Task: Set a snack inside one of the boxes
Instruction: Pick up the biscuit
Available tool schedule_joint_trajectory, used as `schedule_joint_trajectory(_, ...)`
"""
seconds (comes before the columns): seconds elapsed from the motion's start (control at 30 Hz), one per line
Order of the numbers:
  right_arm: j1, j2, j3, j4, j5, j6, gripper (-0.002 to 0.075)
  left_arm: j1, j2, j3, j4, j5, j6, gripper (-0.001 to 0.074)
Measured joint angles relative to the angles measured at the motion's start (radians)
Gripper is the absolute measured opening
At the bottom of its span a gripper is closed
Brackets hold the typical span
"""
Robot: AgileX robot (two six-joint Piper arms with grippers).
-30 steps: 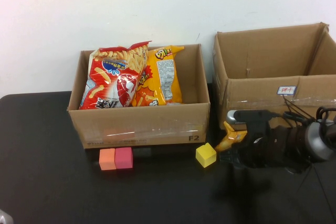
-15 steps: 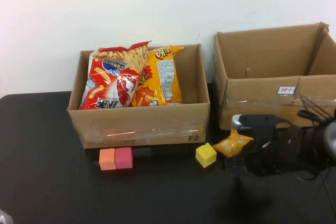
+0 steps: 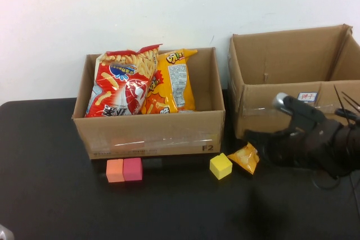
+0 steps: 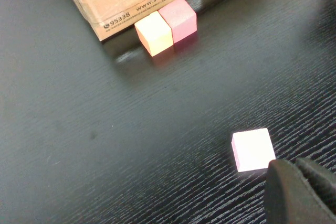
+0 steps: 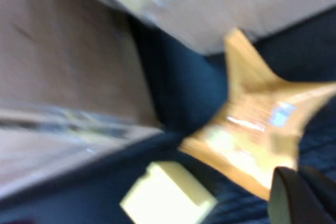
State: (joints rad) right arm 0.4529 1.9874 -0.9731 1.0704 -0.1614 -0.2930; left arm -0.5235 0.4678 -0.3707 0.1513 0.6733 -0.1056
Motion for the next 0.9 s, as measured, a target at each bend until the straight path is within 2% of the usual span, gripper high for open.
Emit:
schedule_joint_trajectory(0.27, 0.0, 0.029, -0.074, 0.018, 0.125, 0.006, 0.0004, 0.0, 0.0, 0.0, 0.0, 0.0, 0.0, -0.0001)
schedule_joint_trajectory(0.47, 0.0, 0.066, -0.077, 0.02, 0.078, -0.031, 0.002, 0.0, 0.0, 0.0, 0.0, 0.0, 0.0, -0.0001)
schedule_joint_trajectory(0.53, 0.0, 0.071, -0.077, 0.033, 0.071, -0.035, 0.0075, 0.0, 0.0, 0.0, 0.0, 0.0, 0.0, -0.0001)
schedule_joint_trajectory(0.7, 0.0, 0.073, -0.091, 0.1, 0.036, -0.039, 0.0367, 0.0, 0.0, 0.0, 0.0, 0.0, 0.0, -0.0001)
schedule_joint_trajectory(0.77, 0.0, 0.079, -0.099, 0.11, 0.004, -0.039, 0.0459, 0.0, 0.0, 0.002, 0.0, 0.0, 0.0, -0.0001)
schedule_joint_trajectory(0.9, 0.0, 0.126, -0.136, 0.122, -0.033, -0.056, 0.0515, 0.0, 0.0, 0.002, 0.0, 0.0, 0.0, -0.0001)
